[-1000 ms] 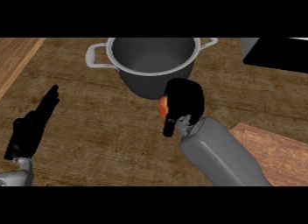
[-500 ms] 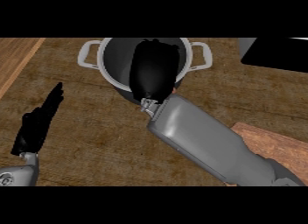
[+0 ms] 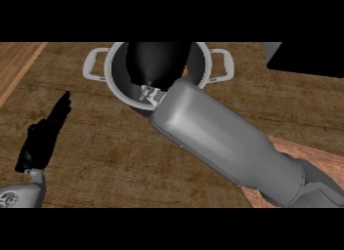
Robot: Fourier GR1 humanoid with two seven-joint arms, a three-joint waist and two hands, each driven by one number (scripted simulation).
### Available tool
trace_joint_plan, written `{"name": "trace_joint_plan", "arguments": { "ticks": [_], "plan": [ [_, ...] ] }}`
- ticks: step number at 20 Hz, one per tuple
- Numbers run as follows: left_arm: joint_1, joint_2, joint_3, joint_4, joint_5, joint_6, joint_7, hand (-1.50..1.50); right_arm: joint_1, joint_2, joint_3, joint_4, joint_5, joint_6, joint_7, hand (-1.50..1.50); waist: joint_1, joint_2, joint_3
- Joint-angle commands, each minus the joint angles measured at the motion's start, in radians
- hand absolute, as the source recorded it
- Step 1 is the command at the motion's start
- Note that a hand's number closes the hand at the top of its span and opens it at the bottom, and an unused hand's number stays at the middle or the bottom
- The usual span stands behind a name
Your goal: Pick the sweet potato from the cutting board and place it in the pot
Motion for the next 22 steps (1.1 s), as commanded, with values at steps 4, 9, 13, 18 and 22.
{"name": "trace_joint_plan", "arguments": {
  "ticks": [4, 9, 13, 18, 22],
  "plan": [
    [-0.006, 0.016, 0.041, 0.02, 0.014, 0.007, -0.016, 0.0, -0.103, 0.015, -0.039, 0.137, 0.001, -0.175, 0.188, 1.5, -0.033, 0.005, 0.001],
    [0.014, 0.027, 0.044, -0.002, 0.021, -0.008, 0.003, 0.0, -0.098, 0.015, -0.072, 0.265, -0.004, -0.266, 0.117, 1.5, -0.045, 0.006, 0.002],
    [0.036, 0.003, 0.034, -0.008, 0.005, 0.017, -0.013, 0.0, -0.12, 0.015, -0.129, 0.381, -0.035, -0.337, 0.021, 1.5, -0.049, 0.011, 0.003],
    [0.031, 0.028, 0.053, -0.021, 0.022, -0.005, 0.006, 0.0, -0.121, 0.015, -0.189, 0.549, -0.046, -0.409, -0.089, 1.5, -0.059, 0.011, 0.004],
    [0.01, 0.005, 0.041, -0.024, -0.009, 0.037, 0.019, 0.0, -0.169, 0.005, -0.241, 0.696, -0.05, -0.404, -0.221, 1.5, -0.073, 0.013, 0.004]
  ]
}}
